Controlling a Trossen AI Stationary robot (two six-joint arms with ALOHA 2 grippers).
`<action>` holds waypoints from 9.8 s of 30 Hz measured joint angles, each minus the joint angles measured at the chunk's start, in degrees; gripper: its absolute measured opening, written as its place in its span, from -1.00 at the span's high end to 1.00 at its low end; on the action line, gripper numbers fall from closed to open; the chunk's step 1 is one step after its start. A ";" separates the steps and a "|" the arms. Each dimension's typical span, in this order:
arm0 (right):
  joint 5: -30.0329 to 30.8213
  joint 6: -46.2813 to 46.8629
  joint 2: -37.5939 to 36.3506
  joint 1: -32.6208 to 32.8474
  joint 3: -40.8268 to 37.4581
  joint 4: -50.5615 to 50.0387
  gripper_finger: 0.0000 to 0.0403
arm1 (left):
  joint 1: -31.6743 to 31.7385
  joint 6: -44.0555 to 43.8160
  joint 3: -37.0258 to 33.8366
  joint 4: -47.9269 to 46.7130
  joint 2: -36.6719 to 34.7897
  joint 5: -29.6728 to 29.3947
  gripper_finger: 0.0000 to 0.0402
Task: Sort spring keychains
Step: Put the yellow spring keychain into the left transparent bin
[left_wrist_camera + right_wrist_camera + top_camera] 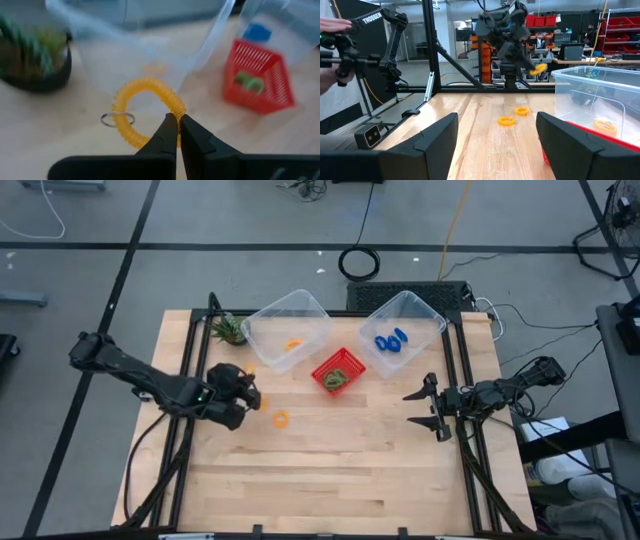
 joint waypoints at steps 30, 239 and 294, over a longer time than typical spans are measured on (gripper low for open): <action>-0.01 0.00 -0.01 0.00 0.00 0.01 -0.27 | 23.57 37.79 44.28 -28.03 17.45 13.81 0.98; 0.01 0.00 0.08 0.00 -0.01 -0.02 -0.27 | 17.10 68.82 3.22 3.54 22.73 57.26 0.95; -0.01 0.00 0.08 0.00 0.00 -0.01 -0.27 | 43.69 71.80 54.25 -24.07 44.12 51.71 0.97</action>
